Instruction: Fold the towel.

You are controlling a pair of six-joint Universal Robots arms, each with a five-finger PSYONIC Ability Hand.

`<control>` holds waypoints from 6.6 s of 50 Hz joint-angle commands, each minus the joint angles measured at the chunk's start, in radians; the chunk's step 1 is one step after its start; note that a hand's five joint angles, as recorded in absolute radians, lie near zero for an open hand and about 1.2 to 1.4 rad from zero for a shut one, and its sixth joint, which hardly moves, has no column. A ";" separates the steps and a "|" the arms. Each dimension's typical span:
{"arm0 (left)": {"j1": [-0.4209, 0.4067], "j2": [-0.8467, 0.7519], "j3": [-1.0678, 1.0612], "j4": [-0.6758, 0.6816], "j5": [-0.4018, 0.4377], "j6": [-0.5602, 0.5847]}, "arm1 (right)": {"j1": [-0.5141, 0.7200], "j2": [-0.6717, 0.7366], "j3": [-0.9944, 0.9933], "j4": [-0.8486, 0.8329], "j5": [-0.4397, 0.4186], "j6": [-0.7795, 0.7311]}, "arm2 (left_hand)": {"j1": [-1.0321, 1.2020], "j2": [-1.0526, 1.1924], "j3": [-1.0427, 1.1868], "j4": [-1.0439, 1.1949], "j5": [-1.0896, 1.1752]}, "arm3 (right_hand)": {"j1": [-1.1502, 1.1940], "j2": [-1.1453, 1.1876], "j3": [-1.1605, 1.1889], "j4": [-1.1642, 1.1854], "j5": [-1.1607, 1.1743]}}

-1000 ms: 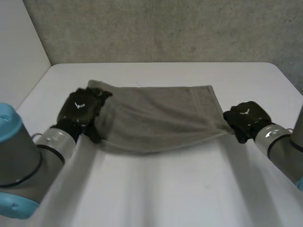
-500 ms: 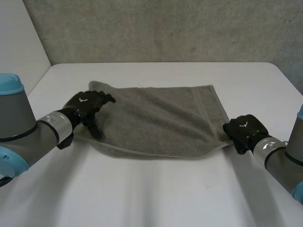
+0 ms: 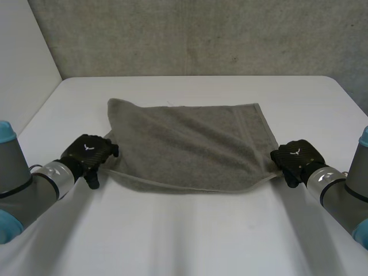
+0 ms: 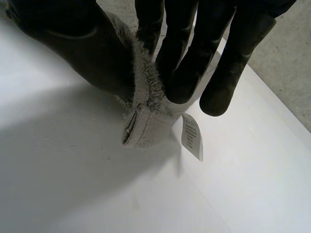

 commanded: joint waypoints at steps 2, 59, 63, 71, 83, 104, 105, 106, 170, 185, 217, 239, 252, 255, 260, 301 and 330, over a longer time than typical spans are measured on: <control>0.004 -0.034 -0.012 0.148 0.000 -0.007 | 0.001 0.002 0.001 0.000 0.000 0.000 | 0.142 0.142 0.142 0.143 0.141 | 0.056 0.056 0.049 0.054 0.046; 0.041 0.675 -0.286 -0.256 -0.052 0.022 | -0.195 -0.490 -0.146 0.703 -0.163 -0.293 | 0.919 0.920 0.920 0.920 0.918 | 0.056 0.056 0.049 0.054 0.046; 0.041 0.649 -0.317 -0.289 -0.051 0.061 | -0.195 -0.489 -0.140 0.729 -0.158 -0.347 | 0.919 0.920 0.920 0.920 0.918 | 0.056 0.056 0.049 0.054 0.046; 0.041 0.470 -0.285 -0.179 -0.055 0.114 | -0.180 -0.325 -0.169 0.724 -0.131 -0.361 | 0.919 0.920 0.920 0.920 0.918 | 0.056 0.056 0.049 0.054 0.046; -0.036 0.037 0.080 -0.085 -0.138 0.097 | -0.046 0.005 -0.395 0.694 0.026 -0.348 | 0.919 0.920 0.920 0.920 0.918 | 0.056 0.056 0.049 0.054 0.046; -0.125 0.089 0.725 0.159 -0.335 -0.311 | 0.014 -0.058 -0.918 0.136 0.078 0.141 | 0.919 0.920 0.920 0.920 0.918 | 0.056 0.056 0.049 0.054 0.046; -0.125 0.089 0.724 0.159 -0.335 -0.311 | 0.015 -0.058 -0.916 0.208 0.077 0.132 | 0.919 0.920 0.920 0.920 0.918 | 0.056 0.056 0.049 0.054 0.046; -0.126 0.101 0.674 0.136 -0.335 -0.308 | 0.015 -0.058 -0.916 0.209 0.077 0.132 | 0.919 0.920 0.920 0.920 0.918 | 0.056 0.056 0.049 0.054 0.046; -0.025 0.002 0.102 0.042 -0.115 -0.055 | -0.011 0.089 -0.562 0.441 0.026 -0.168 | 0.919 0.920 0.920 0.920 0.918 | 0.056 0.056 0.049 0.054 0.046; -0.098 -0.336 0.562 0.059 -0.154 -0.081 | 0.063 0.358 -0.824 0.266 0.164 -0.158 | 0.919 0.920 0.920 0.920 0.918 | 0.056 0.056 0.049 0.054 0.046; -0.071 0.123 0.004 0.255 -0.149 -0.466 | 0.027 -0.064 -0.160 0.232 0.130 -0.066 | -0.303 -0.302 -0.302 -0.302 -0.303 | -1.132 -1.132 -1.139 -1.134 -1.142; -0.059 0.143 -0.116 0.447 -0.147 -0.593 | -0.088 0.091 -0.082 -0.075 0.063 -0.060 | -0.303 -0.302 -0.302 -0.302 -0.303 | -0.680 -0.680 -0.687 -0.682 -0.690; -0.059 0.137 -0.119 0.453 -0.147 -0.593 | -0.128 0.125 -0.122 -0.084 0.029 -0.026 | -0.303 -0.302 -0.302 -0.302 -0.303 | 0.056 0.056 0.049 0.054 0.046; -0.059 0.137 -0.119 0.453 -0.147 -0.593 | -0.144 0.117 -0.135 -0.078 0.052 -0.022 | -0.303 -0.302 -0.302 -0.302 -0.303 | 0.056 0.056 0.049 0.054 0.046; -0.059 0.137 -0.119 0.453 -0.147 -0.593 | -0.192 0.089 -0.149 -0.035 0.118 -0.072 | -0.303 -0.302 -0.302 -0.302 -0.303 | 0.056 0.056 0.049 0.054 0.046; -0.071 0.126 -0.151 0.507 -0.147 -0.586 | 0.686 0.269 -0.410 -0.081 0.202 -0.261 | -0.303 -0.302 -0.302 -0.302 -0.303 | -1.166 -1.166 -1.173 -1.168 -1.176; -0.102 0.121 -0.165 0.525 -0.147 -0.586 | 0.198 0.022 -0.013 -0.098 0.158 0.087 | -0.303 -0.302 -0.302 -0.302 -0.303 | 0.056 0.056 0.049 0.054 0.046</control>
